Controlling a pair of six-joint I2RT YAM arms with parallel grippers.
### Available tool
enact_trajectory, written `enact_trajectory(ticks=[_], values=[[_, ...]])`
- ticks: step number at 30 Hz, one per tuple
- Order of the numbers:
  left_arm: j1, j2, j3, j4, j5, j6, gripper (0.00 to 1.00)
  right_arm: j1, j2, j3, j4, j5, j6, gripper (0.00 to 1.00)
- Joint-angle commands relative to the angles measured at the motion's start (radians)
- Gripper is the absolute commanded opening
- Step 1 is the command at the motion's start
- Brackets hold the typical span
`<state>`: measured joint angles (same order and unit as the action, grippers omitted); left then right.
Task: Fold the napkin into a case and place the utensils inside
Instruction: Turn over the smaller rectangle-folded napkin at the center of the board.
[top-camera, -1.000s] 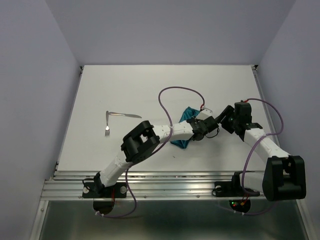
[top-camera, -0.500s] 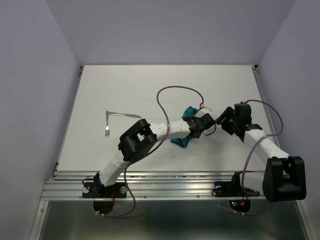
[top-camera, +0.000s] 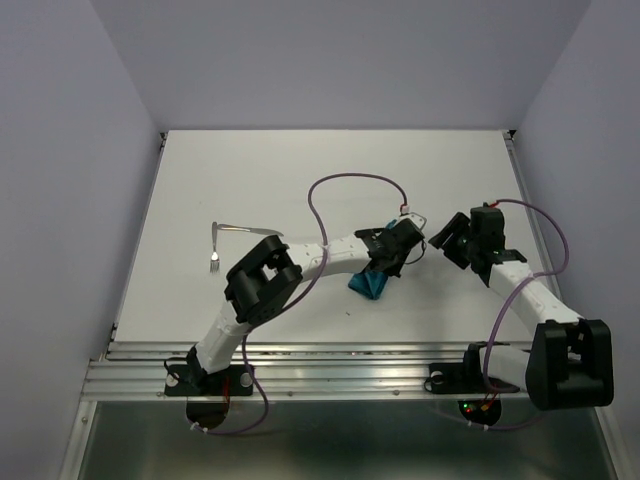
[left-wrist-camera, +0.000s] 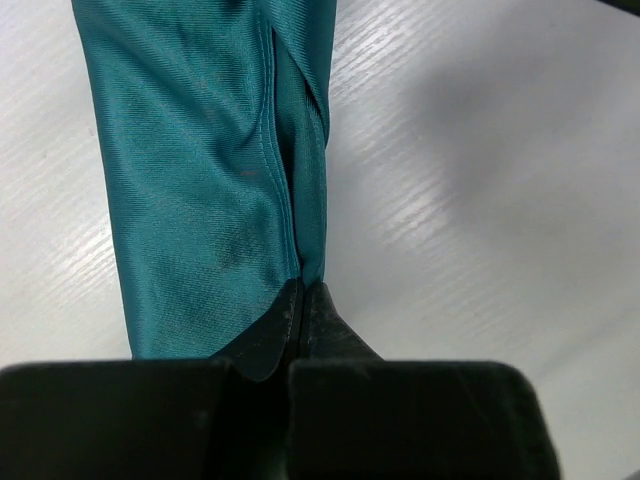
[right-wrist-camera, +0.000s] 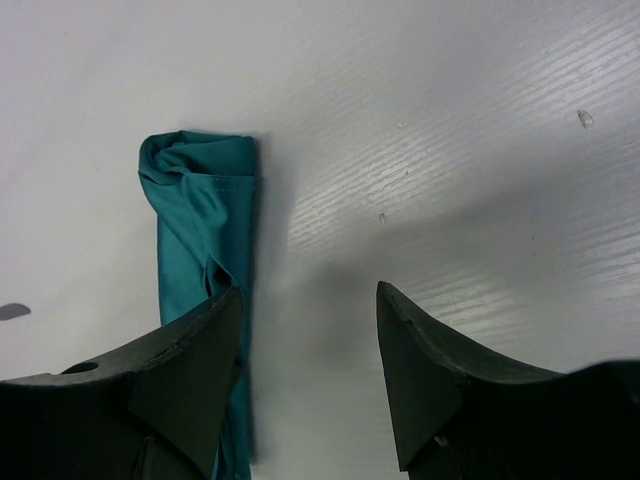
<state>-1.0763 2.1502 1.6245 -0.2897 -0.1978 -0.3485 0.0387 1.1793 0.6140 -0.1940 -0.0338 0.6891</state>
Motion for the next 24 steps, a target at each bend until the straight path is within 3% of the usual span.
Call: enact_trajectory(ticks=[1, 20, 24], values=[[-0.004, -0.102, -0.017, 0.043, 0.069, 0.029, 0.00, -0.008, -0.029, 0.015, 0.008, 0.015, 0.007, 0.61], [0.062, -0.173, -0.115, 0.267, 0.524, 0.000, 0.00, -0.008, -0.136, 0.099, -0.038, 0.089, 0.041, 0.63], [0.093, -0.159, -0.153, 0.394, 0.670, -0.050, 0.00, -0.008, -0.144, 0.107, -0.048, 0.106, 0.040, 0.63]])
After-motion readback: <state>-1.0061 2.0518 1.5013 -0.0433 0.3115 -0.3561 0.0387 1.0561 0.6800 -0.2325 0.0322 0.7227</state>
